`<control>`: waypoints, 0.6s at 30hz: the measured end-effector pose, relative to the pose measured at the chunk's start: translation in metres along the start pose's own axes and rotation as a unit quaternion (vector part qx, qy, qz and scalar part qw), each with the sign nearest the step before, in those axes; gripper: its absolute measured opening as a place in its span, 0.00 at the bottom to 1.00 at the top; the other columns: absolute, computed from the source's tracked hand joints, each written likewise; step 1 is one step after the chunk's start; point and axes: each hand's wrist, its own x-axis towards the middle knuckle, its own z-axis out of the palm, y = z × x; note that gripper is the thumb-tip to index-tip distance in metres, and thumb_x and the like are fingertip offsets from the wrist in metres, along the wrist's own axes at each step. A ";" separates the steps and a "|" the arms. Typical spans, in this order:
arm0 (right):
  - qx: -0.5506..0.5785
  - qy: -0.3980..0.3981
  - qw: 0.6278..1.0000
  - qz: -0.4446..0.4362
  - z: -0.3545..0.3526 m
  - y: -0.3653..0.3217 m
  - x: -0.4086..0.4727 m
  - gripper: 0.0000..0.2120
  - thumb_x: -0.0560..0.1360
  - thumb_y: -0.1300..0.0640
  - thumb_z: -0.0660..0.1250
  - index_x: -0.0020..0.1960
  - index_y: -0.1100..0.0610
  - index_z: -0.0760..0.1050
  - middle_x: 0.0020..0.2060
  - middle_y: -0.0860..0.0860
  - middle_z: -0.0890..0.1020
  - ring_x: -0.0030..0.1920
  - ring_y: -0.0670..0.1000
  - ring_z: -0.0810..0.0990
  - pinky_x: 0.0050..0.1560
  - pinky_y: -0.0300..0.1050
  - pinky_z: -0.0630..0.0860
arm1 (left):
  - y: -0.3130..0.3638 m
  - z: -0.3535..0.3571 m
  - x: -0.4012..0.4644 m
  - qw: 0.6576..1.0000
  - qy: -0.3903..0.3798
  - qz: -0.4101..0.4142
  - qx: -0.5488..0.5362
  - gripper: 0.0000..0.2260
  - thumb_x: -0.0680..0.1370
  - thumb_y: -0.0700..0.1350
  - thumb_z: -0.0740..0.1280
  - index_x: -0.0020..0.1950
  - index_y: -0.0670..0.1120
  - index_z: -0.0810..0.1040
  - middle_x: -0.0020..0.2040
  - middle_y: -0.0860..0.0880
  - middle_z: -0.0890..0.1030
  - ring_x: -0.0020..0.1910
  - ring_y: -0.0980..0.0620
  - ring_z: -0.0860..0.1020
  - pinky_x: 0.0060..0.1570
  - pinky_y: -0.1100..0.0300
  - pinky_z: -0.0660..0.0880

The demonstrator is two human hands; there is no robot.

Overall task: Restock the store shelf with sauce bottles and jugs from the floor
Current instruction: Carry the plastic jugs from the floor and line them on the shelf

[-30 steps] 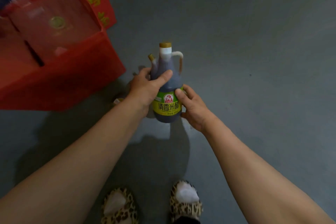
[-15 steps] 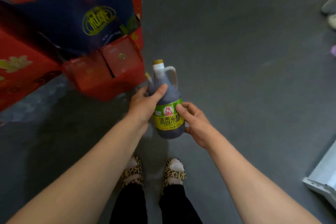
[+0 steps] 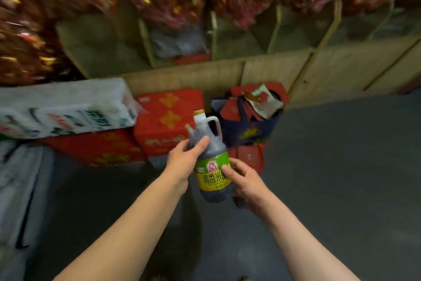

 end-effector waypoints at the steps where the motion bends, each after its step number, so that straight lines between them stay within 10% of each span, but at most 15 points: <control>1: -0.011 -0.021 1.000 -0.009 0.025 -0.017 -0.001 0.21 0.72 0.50 0.74 0.63 0.54 0.79 0.53 0.52 0.86 0.45 0.44 0.85 0.35 0.34 0.76 | 0.015 -0.024 -0.008 1.000 0.013 0.011 -0.011 0.15 0.76 0.52 0.72 0.61 0.49 0.79 0.50 0.54 0.84 0.38 0.64 0.81 0.33 0.65 0.72; 8: -0.098 -0.155 0.981 -0.064 0.226 -0.097 0.005 0.17 0.76 0.55 0.74 0.63 0.57 0.79 0.55 0.55 0.86 0.48 0.47 0.85 0.43 0.36 0.79 | 0.089 -0.223 -0.056 0.982 0.150 0.073 -0.086 0.24 0.72 0.55 0.75 0.65 0.48 0.79 0.56 0.50 0.84 0.47 0.54 0.81 0.36 0.60 0.72; 14: -0.103 -0.251 0.960 -0.073 0.384 -0.138 -0.003 0.18 0.75 0.47 0.73 0.63 0.52 0.80 0.54 0.56 0.86 0.58 0.63 0.83 0.54 0.58 0.77 | 0.136 -0.367 -0.100 0.956 0.231 0.118 -0.134 0.26 0.72 0.56 0.75 0.67 0.50 0.76 0.57 0.49 0.82 0.48 0.54 0.81 0.38 0.59 0.74; 18: -0.103 -0.293 0.946 -0.087 0.464 -0.160 0.000 0.18 0.77 0.52 0.71 0.65 0.56 0.77 0.55 0.56 0.86 0.55 0.57 0.86 0.56 0.54 0.82 | 0.159 -0.438 -0.117 0.939 0.278 0.137 -0.148 0.46 0.54 0.67 0.79 0.68 0.48 0.77 0.56 0.47 0.84 0.51 0.47 0.84 0.52 0.48 0.81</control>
